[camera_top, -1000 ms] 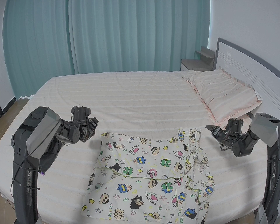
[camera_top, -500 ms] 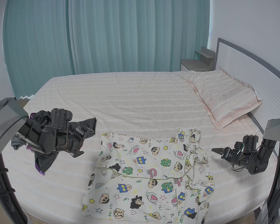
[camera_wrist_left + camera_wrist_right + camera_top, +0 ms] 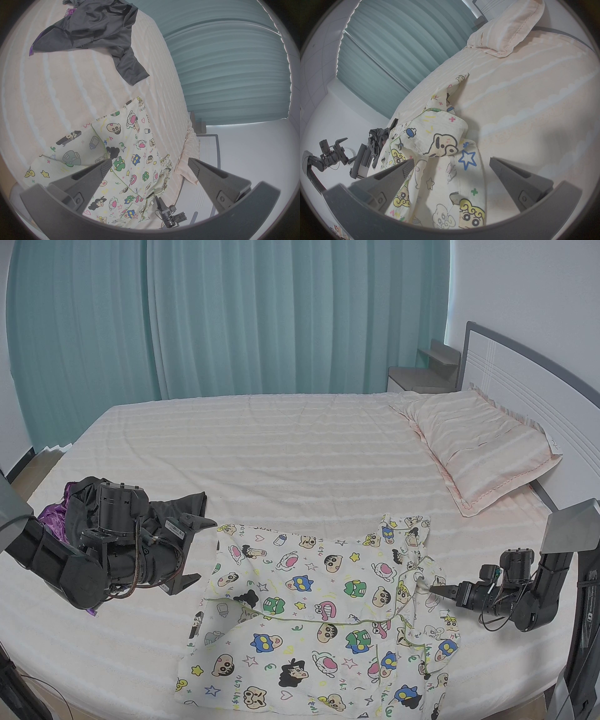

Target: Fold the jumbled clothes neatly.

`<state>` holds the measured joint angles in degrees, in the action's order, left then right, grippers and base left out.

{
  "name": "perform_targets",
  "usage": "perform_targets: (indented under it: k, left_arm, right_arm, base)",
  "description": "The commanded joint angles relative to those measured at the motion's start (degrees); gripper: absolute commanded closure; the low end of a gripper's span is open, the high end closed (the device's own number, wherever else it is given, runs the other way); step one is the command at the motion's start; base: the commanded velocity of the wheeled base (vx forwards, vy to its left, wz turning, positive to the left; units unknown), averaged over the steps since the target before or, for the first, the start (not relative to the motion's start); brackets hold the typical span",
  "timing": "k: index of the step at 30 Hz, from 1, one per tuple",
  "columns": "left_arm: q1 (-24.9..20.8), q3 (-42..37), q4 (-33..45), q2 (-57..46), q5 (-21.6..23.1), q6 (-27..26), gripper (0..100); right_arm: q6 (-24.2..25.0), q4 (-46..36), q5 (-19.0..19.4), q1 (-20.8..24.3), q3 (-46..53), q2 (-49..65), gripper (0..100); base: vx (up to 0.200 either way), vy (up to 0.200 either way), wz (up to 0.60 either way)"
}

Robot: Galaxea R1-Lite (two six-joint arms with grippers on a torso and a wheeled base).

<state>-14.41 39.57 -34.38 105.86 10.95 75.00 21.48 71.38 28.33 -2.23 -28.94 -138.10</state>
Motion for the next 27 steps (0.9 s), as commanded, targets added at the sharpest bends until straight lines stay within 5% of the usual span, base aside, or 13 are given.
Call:
perform_targets:
  k: [1,9,10,27]
  left_arm:
    - [-0.36,-0.46,-0.16,-0.31,0.04,0.06,0]
    - [-0.88,-0.46,-0.25,-0.31,0.04,0.15,0]
    - [-0.88,-0.46,-0.25,-0.31,0.04,0.15,0]
    - [-0.71,-0.28,-0.34,-0.39,-0.14,0.15,0]
  right_arm:
    - [0.05,1.84,-0.12,0.56,0.02,-3.06,0]
    - [-0.03,2.10,-0.12,0.47,0.20,-3.23,0]
    - [-0.03,2.10,-0.12,0.47,0.20,-3.23,100]
    - [-3.46,2.98,-1.08,-0.76,1.34,-0.77,100]
  base:
    - [0.000,0.000,0.00]
    - [0.000,0.000,0.00]
    - [0.000,0.000,0.00]
    - [0.000,0.000,0.00]
